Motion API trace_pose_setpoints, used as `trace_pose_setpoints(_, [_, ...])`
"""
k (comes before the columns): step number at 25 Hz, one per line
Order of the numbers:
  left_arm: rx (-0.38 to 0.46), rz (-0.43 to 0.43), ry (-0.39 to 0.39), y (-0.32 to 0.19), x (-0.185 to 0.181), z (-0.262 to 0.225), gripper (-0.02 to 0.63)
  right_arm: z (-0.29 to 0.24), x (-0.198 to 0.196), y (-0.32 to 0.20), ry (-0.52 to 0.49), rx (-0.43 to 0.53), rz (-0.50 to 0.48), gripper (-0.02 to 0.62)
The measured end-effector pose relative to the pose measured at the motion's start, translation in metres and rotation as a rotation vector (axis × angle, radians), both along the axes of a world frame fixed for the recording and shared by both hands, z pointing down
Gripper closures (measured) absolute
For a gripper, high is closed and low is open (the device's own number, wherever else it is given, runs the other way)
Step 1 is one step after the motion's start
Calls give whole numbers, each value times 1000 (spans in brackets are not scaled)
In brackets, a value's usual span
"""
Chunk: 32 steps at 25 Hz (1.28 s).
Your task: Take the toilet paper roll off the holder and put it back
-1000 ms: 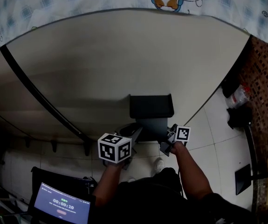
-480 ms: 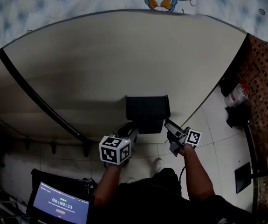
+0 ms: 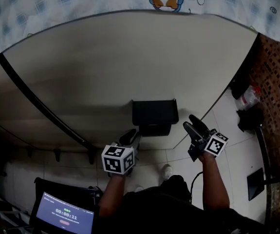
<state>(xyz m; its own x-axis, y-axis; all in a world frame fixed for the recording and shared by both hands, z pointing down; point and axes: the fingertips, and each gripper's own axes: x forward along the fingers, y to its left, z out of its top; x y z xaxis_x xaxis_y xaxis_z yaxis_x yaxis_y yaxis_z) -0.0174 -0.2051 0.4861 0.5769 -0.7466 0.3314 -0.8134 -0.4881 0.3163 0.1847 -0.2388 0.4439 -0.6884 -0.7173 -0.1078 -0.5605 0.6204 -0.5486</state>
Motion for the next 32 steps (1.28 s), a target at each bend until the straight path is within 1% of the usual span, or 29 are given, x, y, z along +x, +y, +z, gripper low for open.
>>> trace_pose_setpoints(1, [1, -16, -7, 1, -5, 0, 499, -11, -2, 3, 70, 41, 37, 253])
trace_pose_setpoints(2, [7, -37, -15, 1, -11, 0, 499, -22, -2, 6, 142, 86, 96, 334])
trace_pose_setpoints(3, [18, -63, -23, 1, -17, -2, 502, -32, 0, 8, 215, 133, 170, 409])
trace_pose_setpoints(4, [35, -91, -31, 1, -24, -5, 508, -40, 4, 11, 283, 182, 245, 469])
trace_pose_setpoints(5, [62, -120, -39, 1, -29, -11, 517, -48, 7, 14, 339, 226, 310, 517])
trace_pose_setpoints(6, [103, -147, -46, 1, -34, -20, 532, -55, 8, 18, 384, 264, 356, 544])
trace_pose_setpoints(7, [158, -169, -52, 2, -37, -32, 550, -62, 6, 23, 416, 292, 383, 585])
trace_pose_setpoints(9, [290, -199, -57, 7, -40, -61, 589, -70, -3, 34, 456, 325, 404, 594])
trace_pose_setpoints(11, [409, -212, -81, 13, -38, -89, 589, -71, -9, 43, 483, 338, 423, 594])
trace_pose_setpoints(13, [482, -213, -117, 20, -35, -105, 589, -68, -17, 50, 511, 344, 439, 594])
trace_pose_setpoints(15, [502, -216, -147, 25, -31, -109, 589, -67, -22, 59, 540, 351, 471, 594])
trace_pose_setpoints(18, [495, -218, -143, 32, -27, -110, 589, -66, -28, 73, 544, 351, 500, 594])
trace_pose_setpoints(23, [503, -206, -139, 42, -19, -111, 589, -62, -43, 85, 552, 359, 451, 594])
trace_pose_setpoints(27, [526, -204, -129, 47, -15, -117, 589, -75, -68, 100, 536, 408, 408, 594])
trace_pose_setpoints(29, [529, -201, -132, 48, -14, -118, 589, -75, -76, 105, 544, 416, 400, 594])
trace_pose_setpoints(32, [548, -185, -139, 49, -9, -120, 589, -74, -75, 105, 548, 406, 412, 594])
